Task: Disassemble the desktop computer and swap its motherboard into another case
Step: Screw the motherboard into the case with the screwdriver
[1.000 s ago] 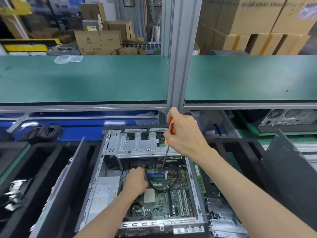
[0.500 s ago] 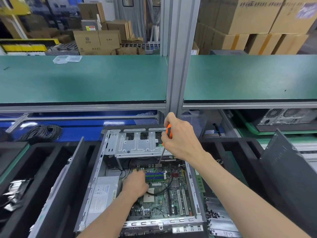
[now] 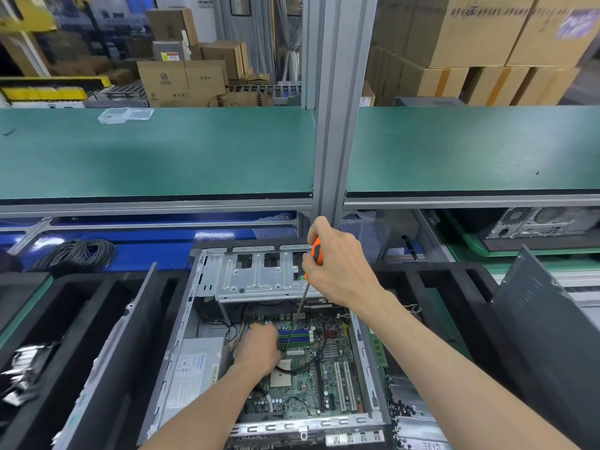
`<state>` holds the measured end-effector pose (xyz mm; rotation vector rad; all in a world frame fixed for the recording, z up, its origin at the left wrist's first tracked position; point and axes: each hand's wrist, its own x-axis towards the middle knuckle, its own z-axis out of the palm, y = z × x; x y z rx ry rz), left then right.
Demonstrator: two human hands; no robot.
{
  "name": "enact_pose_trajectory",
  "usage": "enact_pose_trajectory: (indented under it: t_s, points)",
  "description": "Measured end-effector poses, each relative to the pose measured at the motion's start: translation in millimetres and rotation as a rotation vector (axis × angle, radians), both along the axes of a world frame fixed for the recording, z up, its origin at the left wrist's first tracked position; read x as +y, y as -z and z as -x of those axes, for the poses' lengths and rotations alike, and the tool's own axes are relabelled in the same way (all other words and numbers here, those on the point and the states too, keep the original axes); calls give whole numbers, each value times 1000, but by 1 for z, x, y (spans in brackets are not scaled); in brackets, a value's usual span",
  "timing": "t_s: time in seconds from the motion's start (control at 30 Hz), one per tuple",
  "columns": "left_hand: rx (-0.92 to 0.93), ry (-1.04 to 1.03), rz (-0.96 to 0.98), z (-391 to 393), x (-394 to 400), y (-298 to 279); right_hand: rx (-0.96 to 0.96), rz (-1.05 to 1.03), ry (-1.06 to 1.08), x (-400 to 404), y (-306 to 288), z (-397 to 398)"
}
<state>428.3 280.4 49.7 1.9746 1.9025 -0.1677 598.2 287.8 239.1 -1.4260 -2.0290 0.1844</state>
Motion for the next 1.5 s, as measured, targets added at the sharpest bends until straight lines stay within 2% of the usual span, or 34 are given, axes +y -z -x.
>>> enact_pose_trajectory:
  t_s: [0.43,0.73,1.0,1.07,1.1,1.23,1.3,1.37,1.43,1.5]
  points:
    - [64,181,-39,-6,2,1,35,27,21,2,4,-5]
    - [-50,131,13,-5,6,11,390,237,112,-8,35,-4]
    - [-105,49,31,-3,7,5,314,452,103,-15,88,9]
    - [-240,-87,85,-4,8,-4,326,468,85,-16,93,9]
    - [-400,-200,130,-5,8,-8,344,472,82,-16,95,8]
    - [-1355,-544,420,-3,-1,-27,378,495,88,-13,95,6]
    - [-1654,-589,512,2,-4,-37,386,509,85,-13,94,5]
    - [-1810,-616,568,8,-5,-43,386,516,83,-14,93,5]
    - [-1888,-689,599,11,-3,-50,367,518,76,-14,92,5]
    - [-1844,-739,597,11,2,-55,356,524,70,-12,91,6]
